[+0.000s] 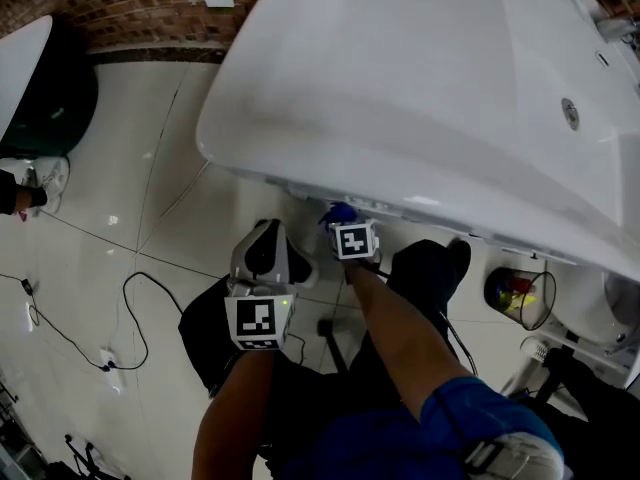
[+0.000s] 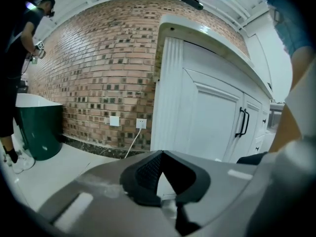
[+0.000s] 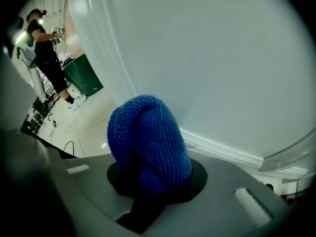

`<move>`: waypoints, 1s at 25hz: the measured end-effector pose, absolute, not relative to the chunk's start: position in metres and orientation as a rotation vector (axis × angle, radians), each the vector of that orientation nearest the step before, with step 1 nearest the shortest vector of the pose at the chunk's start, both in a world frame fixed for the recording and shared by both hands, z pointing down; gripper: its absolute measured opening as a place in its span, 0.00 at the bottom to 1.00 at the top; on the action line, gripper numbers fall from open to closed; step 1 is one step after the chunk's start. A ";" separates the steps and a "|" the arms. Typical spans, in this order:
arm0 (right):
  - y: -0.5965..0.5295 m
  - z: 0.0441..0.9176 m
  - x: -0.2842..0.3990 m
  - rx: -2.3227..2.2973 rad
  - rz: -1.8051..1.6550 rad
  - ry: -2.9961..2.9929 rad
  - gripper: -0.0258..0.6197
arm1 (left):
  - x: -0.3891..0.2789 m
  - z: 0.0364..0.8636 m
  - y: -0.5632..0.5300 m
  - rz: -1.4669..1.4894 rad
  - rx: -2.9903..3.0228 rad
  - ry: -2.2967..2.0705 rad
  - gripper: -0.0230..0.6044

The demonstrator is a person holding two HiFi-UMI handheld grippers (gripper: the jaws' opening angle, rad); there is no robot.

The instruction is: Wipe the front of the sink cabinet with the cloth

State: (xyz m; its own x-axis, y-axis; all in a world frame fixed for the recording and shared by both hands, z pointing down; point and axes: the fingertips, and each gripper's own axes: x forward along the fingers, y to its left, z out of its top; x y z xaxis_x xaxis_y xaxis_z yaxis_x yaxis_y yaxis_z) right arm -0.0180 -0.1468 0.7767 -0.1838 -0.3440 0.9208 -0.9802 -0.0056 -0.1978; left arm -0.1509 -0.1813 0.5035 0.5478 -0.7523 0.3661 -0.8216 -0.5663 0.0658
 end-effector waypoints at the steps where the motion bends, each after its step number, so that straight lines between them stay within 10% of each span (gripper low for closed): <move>1: -0.143 0.775 -0.007 1.417 1.196 -1.585 0.14 | -0.144 0.502 -0.179 0.452 2.571 -1.305 0.04; 25: -0.025 0.748 0.262 1.885 1.424 -1.360 0.14 | 0.100 0.530 -0.081 0.690 2.836 -0.766 0.04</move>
State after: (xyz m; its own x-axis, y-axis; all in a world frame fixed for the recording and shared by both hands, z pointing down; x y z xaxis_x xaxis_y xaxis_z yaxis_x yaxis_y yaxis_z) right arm 0.2624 -0.0248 0.7478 0.0010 -0.4495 0.8933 -0.8714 -0.4385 -0.2197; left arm 0.0997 -0.0807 0.5298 0.7676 -0.4469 0.4594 -0.5034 -0.8640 0.0006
